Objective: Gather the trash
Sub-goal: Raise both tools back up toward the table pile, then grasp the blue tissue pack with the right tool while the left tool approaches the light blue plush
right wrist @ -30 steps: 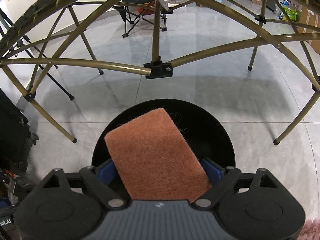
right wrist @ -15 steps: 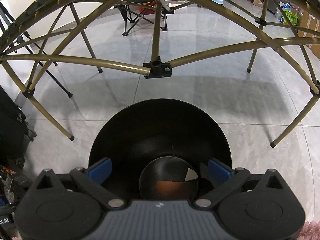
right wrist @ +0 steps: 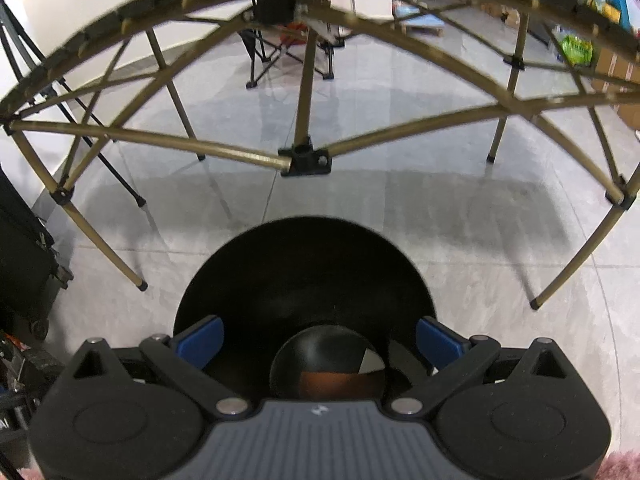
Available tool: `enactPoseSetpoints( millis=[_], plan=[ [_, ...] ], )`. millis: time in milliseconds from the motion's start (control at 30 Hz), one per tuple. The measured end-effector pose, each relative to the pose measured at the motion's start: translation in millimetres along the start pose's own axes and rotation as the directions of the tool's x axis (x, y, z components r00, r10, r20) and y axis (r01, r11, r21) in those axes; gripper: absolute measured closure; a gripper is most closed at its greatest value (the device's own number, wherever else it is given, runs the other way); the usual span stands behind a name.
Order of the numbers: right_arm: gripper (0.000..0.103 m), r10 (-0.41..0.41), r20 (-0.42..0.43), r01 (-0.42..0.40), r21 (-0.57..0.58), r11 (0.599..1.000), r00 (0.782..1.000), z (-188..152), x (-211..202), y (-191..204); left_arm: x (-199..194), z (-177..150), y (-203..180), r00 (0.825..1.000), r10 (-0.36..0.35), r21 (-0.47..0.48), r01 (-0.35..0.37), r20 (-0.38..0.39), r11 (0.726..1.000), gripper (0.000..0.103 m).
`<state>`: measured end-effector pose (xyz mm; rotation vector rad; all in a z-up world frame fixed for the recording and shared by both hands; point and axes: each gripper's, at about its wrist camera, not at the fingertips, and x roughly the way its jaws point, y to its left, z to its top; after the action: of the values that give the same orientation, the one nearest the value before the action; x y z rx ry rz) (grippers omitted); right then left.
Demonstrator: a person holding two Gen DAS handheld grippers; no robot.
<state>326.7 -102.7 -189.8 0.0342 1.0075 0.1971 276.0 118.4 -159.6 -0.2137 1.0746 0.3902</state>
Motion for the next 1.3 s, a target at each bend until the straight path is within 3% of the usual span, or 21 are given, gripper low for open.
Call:
enactPoseSetpoints(
  millis=[233, 500, 667, 1033, 1300],
  plan=[
    [0.000, 0.002, 0.132, 0.003, -0.040, 0.999, 0.991, 3, -32, -10, -28, 3, -8, 0.992, -0.049, 0.014, 0.048, 0.118, 0.999, 0.000],
    [0.000, 0.034, 0.289, -0.019, -0.054, 0.998, 0.957, 12, -72, -27, -64, 13, -14, 0.965, -0.073, 0.006, 0.073, 0.251, 0.997, 0.000],
    [0.000, 0.054, 0.402, -0.032, -0.061, 0.998, 0.914, 22, -102, -37, -91, 21, -21, 0.933, -0.104, 0.027, 0.101, 0.344, 0.995, 0.000],
    [0.000, 0.066, 0.618, -0.017, -0.085, 0.996, 0.783, 59, -146, -60, -119, 53, -57, 0.871, -0.121, 0.080, 0.094, 0.476, 0.992, 0.000],
    [0.000, 0.062, 0.656, -0.024, -0.068, 0.997, 0.752, 90, -142, -79, -116, 81, -78, 0.850, -0.131, 0.103, 0.091, 0.511, 0.991, 0.000]
  ],
)
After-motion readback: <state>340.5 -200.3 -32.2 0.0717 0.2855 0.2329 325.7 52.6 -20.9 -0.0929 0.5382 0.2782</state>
